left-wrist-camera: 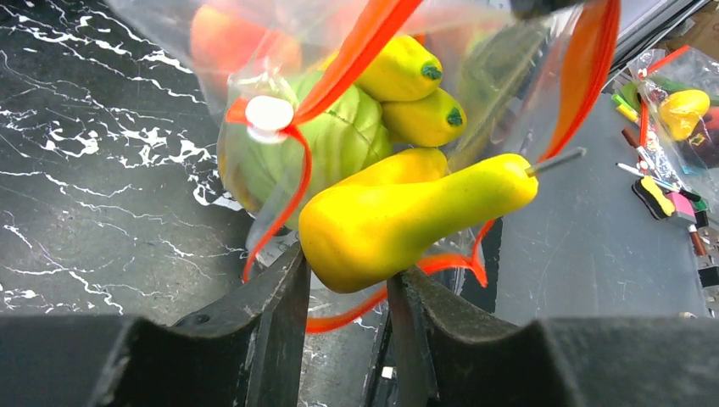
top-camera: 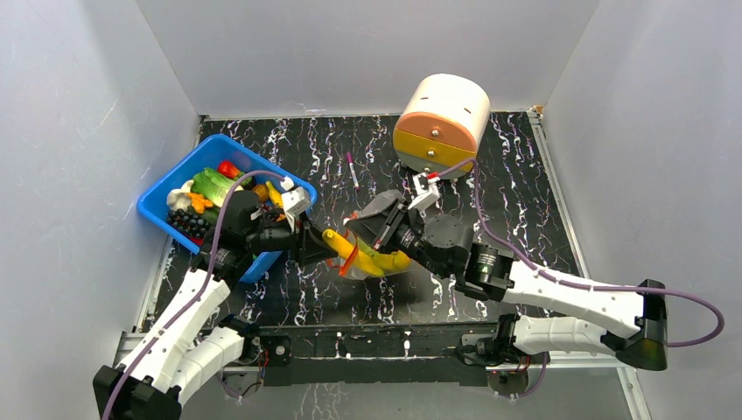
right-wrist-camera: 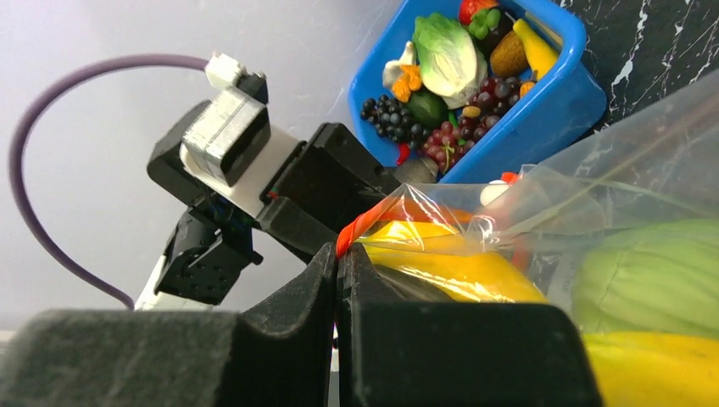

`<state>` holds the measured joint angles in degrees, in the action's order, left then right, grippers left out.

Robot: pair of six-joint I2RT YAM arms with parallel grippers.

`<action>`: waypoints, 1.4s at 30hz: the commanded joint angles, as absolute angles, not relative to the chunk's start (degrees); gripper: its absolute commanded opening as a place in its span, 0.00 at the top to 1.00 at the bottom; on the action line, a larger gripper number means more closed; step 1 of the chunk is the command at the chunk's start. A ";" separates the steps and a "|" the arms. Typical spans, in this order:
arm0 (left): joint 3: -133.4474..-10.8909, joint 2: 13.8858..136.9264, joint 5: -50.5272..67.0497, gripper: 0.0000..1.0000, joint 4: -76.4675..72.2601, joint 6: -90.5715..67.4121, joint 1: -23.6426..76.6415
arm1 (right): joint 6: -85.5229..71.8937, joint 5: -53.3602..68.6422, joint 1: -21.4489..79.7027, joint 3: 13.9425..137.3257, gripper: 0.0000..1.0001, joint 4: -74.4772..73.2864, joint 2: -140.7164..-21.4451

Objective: Place the food in the zip-top bag and seal the zipper
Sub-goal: Place the fake fruit in the zipper food storage bag, then adjust the fake fruit in the zipper food storage bag.

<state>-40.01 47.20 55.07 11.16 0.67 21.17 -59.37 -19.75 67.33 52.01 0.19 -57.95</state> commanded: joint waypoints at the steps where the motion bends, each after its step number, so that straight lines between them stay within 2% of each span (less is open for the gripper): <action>1: -39.85 46.65 58.59 1.00 4.88 -1.92 21.54 | -56.95 -15.52 67.19 57.23 1.00 6.06 -59.05; 3: -38.51 46.45 60.60 0.96 0.17 -5.32 21.58 | -56.95 -15.56 67.19 57.14 1.00 6.06 -59.59; 5: -37.45 46.22 61.37 0.81 -3.16 -7.88 21.56 | -56.83 -15.56 67.19 57.20 1.00 5.94 -59.97; 7: -36.93 45.79 60.71 0.61 -3.98 -8.51 21.60 | -56.70 -15.78 67.07 57.26 1.00 5.68 -59.96; 9: -36.79 45.12 59.37 0.52 -2.93 -7.69 21.54 | -56.61 -16.23 67.13 57.08 1.00 5.22 -59.59; 15: -36.06 42.92 58.98 0.42 -4.36 -6.59 21.53 | -56.51 -16.67 67.10 56.10 1.00 5.08 -58.71; 28: -41.87 40.07 52.16 0.39 5.60 3.25 21.54 | -55.00 -14.74 67.06 55.24 1.00 3.66 -58.03; 30: -41.71 39.07 52.35 0.41 4.71 3.22 21.54 | -55.33 -14.70 67.04 54.50 1.00 4.00 -57.48; 32: -40.88 38.07 53.70 0.48 3.18 3.21 21.53 | -55.66 -14.61 67.05 53.83 1.00 4.42 -57.06; 33: -40.44 37.84 54.29 0.55 2.45 3.31 21.56 | -55.79 -14.64 67.04 53.55 1.00 4.54 -56.92; 36: -39.42 37.48 54.96 0.85 0.93 3.67 21.60 | -56.18 -14.80 67.00 52.95 1.00 4.57 -56.71; 37: -39.36 37.29 54.75 0.90 1.00 4.05 21.54 | -56.62 -15.06 66.98 52.79 1.00 4.53 -56.55; 40: -39.79 36.50 53.80 0.99 2.33 6.09 21.54 | -59.64 -17.14 66.97 52.13 1.00 3.95 -55.69; 42: -40.30 35.59 52.04 1.00 2.76 7.92 21.53 | -62.50 -18.34 66.95 50.92 1.00 4.08 -55.03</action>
